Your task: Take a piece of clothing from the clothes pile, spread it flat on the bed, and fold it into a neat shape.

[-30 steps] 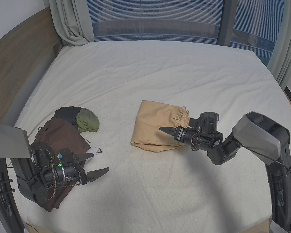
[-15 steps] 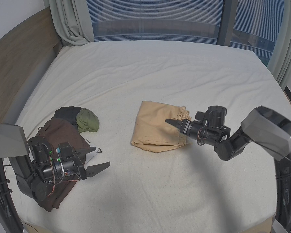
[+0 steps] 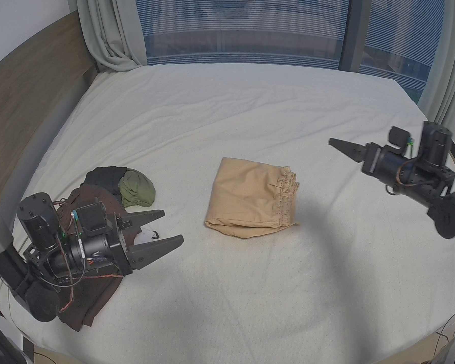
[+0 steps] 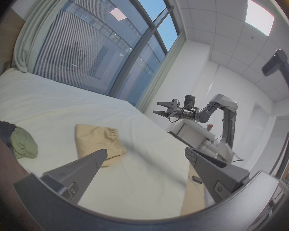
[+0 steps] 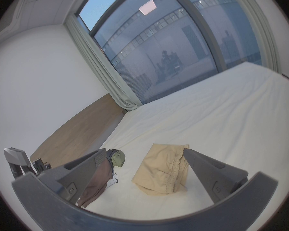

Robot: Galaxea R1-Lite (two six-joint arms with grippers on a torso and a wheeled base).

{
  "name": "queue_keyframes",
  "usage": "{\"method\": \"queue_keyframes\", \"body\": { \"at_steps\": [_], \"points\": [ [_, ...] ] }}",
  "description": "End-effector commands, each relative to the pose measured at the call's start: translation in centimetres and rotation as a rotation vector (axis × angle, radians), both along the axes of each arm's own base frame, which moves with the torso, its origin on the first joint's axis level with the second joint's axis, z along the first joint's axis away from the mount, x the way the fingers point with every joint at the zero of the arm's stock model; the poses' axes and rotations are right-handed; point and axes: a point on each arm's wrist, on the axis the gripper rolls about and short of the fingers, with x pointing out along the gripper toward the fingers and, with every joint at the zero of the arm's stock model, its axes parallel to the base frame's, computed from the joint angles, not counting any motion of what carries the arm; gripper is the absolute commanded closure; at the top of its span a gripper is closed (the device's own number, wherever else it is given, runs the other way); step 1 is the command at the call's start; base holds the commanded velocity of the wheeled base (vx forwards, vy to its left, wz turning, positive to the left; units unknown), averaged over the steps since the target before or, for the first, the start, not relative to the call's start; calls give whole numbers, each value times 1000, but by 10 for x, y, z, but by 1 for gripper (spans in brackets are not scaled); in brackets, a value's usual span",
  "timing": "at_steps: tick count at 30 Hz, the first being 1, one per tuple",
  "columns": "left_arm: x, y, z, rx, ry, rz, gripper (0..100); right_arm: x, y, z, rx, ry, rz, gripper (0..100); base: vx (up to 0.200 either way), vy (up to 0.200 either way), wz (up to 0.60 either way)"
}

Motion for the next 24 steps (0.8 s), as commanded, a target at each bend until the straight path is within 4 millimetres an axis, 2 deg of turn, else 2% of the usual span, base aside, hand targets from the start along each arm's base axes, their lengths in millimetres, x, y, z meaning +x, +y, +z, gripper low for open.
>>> {"method": "queue_keyframes", "body": {
  "at_steps": [1, 7, 9, 10, 12, 19, 22, 24],
  "points": [
    [-86, -7, 54, -117, -101, -160, 0, -159, -59, 35, -91, -244, -144, 0, 0, 0, 0],
    [-120, 13, 55, -142, -136, -44, 0, -224, -66, 32, -89, -382, -184, 0, 0, 0, 0],
    [-130, 17, 51, -142, -133, -27, 0, -245, -69, 25, -93, -410, -208, 0, 0, 0, 0],
    [-130, 18, 51, -138, -133, -24, 0, -248, -69, 23, -93, -413, -210, 0, 0, 0, 0],
    [-137, 22, 54, -148, -148, 24, 0, -275, -68, 5, -95, -436, -204, 0, 0, 0, 0],
    [-155, 37, 59, -167, -167, 173, 0, -320, -69, -35, -86, -437, -140, 0, 0, 0, 0],
    [-172, 48, 59, -160, -171, 224, 0, -337, -70, -52, -80, -435, -113, 0, 0, 0, 0],
    [-187, 53, 55, -154, -164, 246, 0, -340, -71, -68, -91, -407, -113, 0, 0, 0, 0]
  ]
}}
